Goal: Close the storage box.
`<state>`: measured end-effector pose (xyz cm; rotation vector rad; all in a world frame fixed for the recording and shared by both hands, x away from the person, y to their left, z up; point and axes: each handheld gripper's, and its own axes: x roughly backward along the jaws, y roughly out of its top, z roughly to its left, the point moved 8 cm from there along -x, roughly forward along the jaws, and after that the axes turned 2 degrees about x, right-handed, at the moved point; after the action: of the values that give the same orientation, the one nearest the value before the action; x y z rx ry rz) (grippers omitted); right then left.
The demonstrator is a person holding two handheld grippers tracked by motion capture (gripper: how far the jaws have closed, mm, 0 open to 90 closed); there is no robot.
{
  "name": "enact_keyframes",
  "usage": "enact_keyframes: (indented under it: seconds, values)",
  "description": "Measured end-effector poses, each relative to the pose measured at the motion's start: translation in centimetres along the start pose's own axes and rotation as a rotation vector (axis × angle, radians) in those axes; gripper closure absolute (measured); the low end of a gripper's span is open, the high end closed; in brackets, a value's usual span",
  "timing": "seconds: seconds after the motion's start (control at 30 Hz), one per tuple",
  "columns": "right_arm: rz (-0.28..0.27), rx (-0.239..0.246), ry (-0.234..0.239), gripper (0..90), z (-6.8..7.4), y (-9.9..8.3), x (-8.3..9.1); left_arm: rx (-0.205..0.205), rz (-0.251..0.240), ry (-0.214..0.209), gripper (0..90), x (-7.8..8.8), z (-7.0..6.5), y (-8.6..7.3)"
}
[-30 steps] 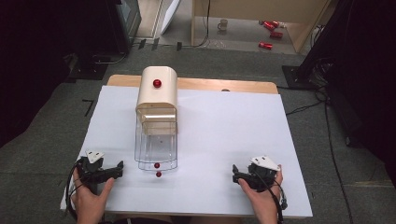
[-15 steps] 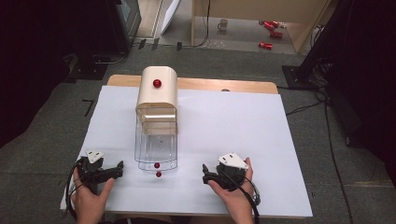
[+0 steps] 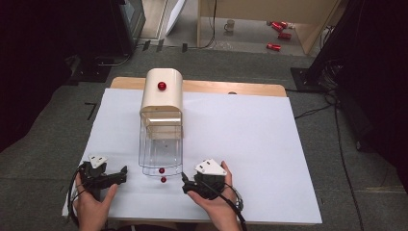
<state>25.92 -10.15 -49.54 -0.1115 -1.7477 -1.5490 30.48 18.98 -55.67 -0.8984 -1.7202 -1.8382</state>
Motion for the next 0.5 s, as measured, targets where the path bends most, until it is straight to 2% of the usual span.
enact_keyframes:
  seconds: [0.13,0.37,0.5]
  values:
    - [-0.018,0.003,0.033,27.1,1.8,0.5,-0.2,0.000,0.000,0.000,0.0,0.0,0.0,0.0]
    - [-0.051,-0.001,0.071,40.2,3.8,1.0,-0.3,-0.001,0.000,0.000,0.0,0.0,0.0,0.0]
    - [-0.048,-0.001,0.082,46.6,4.5,1.1,-0.6,-0.001,0.000,0.000,0.0,0.0,0.0,0.0]
